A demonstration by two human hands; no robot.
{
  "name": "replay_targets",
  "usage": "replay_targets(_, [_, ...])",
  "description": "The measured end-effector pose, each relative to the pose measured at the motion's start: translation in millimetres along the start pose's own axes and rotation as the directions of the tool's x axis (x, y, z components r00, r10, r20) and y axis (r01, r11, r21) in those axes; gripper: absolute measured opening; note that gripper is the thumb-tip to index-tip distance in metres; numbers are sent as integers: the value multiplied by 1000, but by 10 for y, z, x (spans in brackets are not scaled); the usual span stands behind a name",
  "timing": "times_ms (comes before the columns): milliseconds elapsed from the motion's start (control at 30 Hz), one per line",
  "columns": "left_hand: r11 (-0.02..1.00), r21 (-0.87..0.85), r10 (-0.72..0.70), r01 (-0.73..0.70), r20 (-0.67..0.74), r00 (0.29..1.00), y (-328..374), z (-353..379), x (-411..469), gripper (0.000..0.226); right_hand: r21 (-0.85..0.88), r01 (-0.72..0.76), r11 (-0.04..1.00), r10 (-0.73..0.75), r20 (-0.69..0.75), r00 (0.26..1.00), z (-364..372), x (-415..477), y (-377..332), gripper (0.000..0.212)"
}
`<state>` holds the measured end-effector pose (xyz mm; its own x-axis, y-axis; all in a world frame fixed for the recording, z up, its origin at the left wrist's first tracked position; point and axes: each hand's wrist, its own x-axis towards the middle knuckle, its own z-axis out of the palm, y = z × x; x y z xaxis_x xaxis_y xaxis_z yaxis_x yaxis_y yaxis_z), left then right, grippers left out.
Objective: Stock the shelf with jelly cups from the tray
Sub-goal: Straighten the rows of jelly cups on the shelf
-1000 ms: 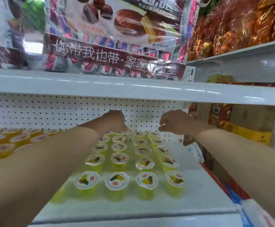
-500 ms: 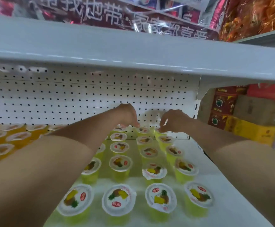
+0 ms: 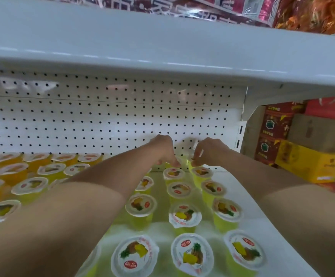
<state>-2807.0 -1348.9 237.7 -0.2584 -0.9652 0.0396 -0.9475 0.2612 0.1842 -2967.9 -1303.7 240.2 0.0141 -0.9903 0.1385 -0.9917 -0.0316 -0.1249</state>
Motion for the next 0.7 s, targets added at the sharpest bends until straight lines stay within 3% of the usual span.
replay_targets(233, [1000,-20,-2,2,-24,1000,-7,93,51,49,95,-34,995,33,5,999,30,31,-16,38])
replay_targets(400, [1000,0,-13,13,-32,999,-29,99,55,50,182,-46,982,53,-34,998,81,72,-20,29])
replay_targets(700, [1000,15,-25,26,-48,999,-34,82,25,51,214,-55,975,65,-39,997,144,101,-1,25])
